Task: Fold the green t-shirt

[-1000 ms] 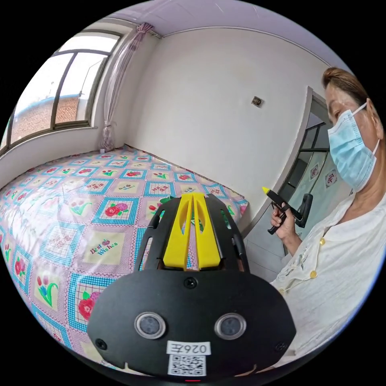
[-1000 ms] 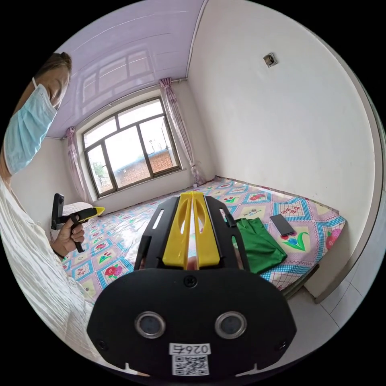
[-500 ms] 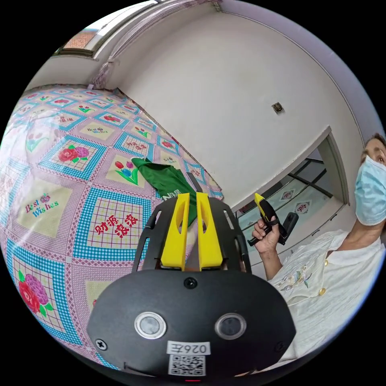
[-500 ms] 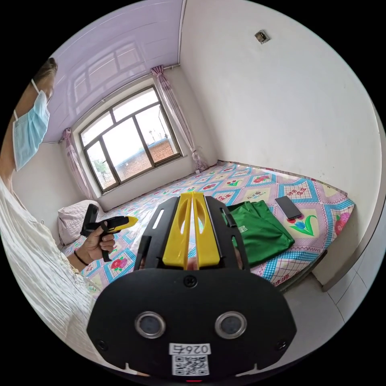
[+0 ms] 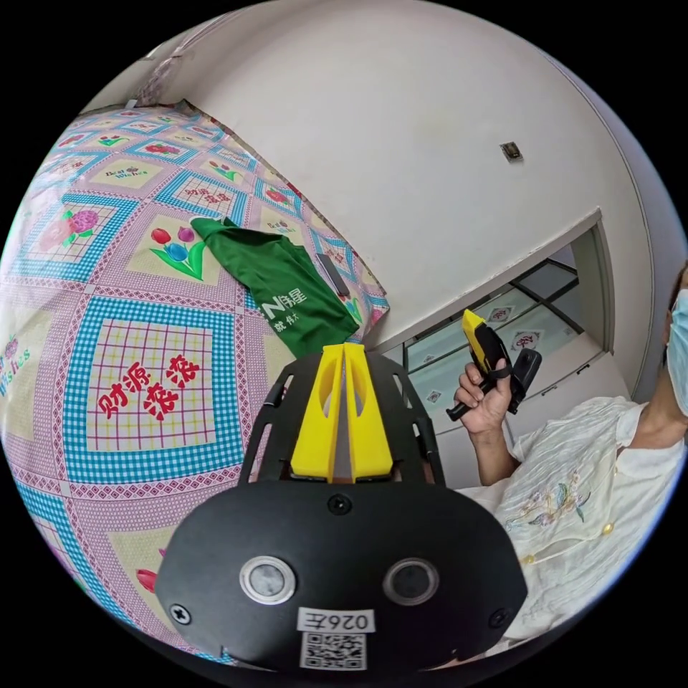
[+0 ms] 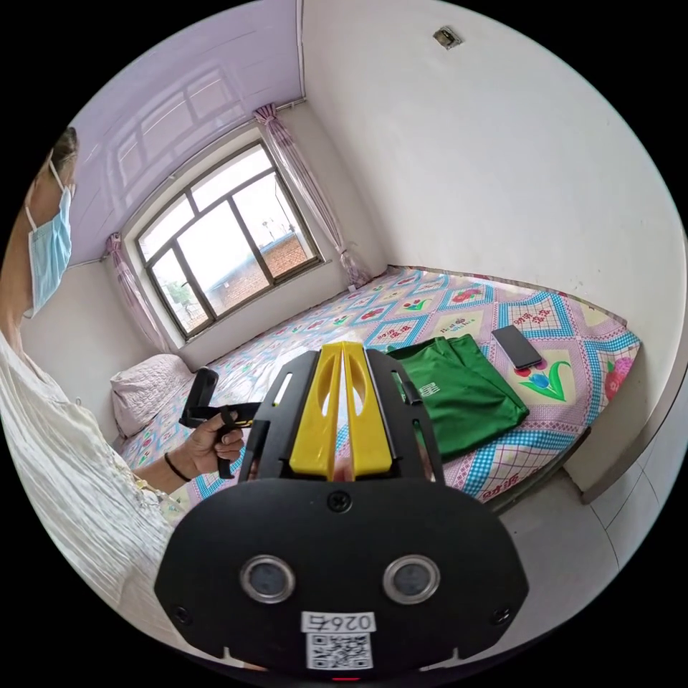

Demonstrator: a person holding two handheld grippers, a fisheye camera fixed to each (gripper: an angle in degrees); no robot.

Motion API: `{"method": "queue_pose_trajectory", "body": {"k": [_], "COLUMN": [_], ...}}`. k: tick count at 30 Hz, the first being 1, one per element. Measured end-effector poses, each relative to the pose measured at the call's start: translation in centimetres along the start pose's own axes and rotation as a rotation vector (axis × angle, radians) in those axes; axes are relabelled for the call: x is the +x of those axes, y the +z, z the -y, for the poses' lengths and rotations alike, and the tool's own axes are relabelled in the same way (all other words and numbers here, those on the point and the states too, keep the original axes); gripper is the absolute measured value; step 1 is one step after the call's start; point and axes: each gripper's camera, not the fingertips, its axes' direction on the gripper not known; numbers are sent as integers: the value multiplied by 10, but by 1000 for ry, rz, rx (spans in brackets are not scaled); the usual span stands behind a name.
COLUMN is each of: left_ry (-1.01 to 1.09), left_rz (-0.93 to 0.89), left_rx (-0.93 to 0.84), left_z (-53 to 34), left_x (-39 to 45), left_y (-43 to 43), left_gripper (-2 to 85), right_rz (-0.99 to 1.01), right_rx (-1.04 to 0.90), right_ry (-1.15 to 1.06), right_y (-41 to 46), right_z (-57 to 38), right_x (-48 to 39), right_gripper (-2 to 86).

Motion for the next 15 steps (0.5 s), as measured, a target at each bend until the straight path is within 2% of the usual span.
{"method": "queue_pose_trajectory", "body": {"k": [7,15], "left_ry": [-6,-24], "left_rz": [96,53], "left_rx": [1,-19], "left_z": [3,5], "left_x": [-9,-31], "left_y": [16,47], "left_gripper": [-5,58], "right_rz": [11,30], "right_rx": [-43,-90], "right_ry": [12,30], "right_y": [2,9], "right_z": [6,11], "right_x": [13,25], "right_gripper": [-10,-10]}}
